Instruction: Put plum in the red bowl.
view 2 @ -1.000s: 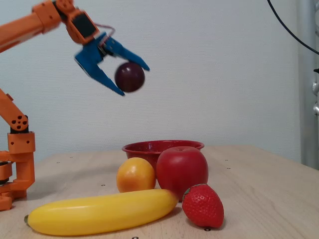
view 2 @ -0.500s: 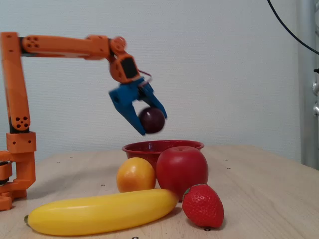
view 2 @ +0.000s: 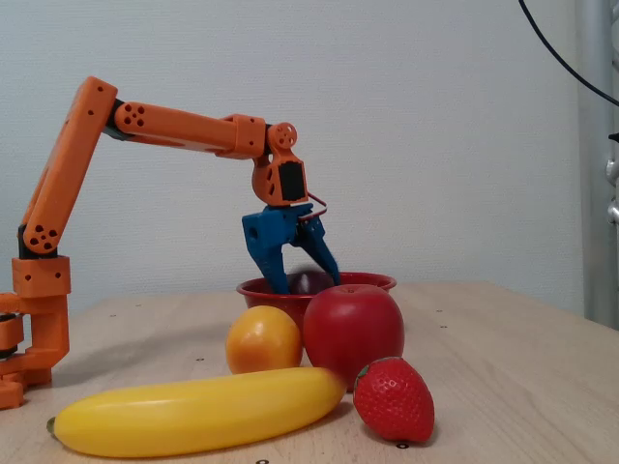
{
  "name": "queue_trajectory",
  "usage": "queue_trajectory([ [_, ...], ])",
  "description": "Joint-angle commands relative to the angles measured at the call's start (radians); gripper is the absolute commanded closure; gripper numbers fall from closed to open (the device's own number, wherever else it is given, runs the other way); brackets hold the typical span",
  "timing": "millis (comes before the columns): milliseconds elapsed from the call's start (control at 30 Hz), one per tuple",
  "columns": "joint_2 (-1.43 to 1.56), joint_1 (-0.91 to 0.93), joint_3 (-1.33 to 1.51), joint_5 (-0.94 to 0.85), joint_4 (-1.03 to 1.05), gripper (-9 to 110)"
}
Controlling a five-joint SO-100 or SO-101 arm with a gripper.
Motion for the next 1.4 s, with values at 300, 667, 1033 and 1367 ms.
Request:
queue_trajectory([
  [300, 0.172, -0.002, -0.176, -0.025, 0.044, 71],
  [667, 0.575, -0.100, -0.035, -0.060, 0.067, 101],
  [1033, 1.094, -0.307, 0.526, -0.146, -0.103, 101],
  [1367, 1.539, -0.468, 1.058, -0.129, -0.261, 101],
])
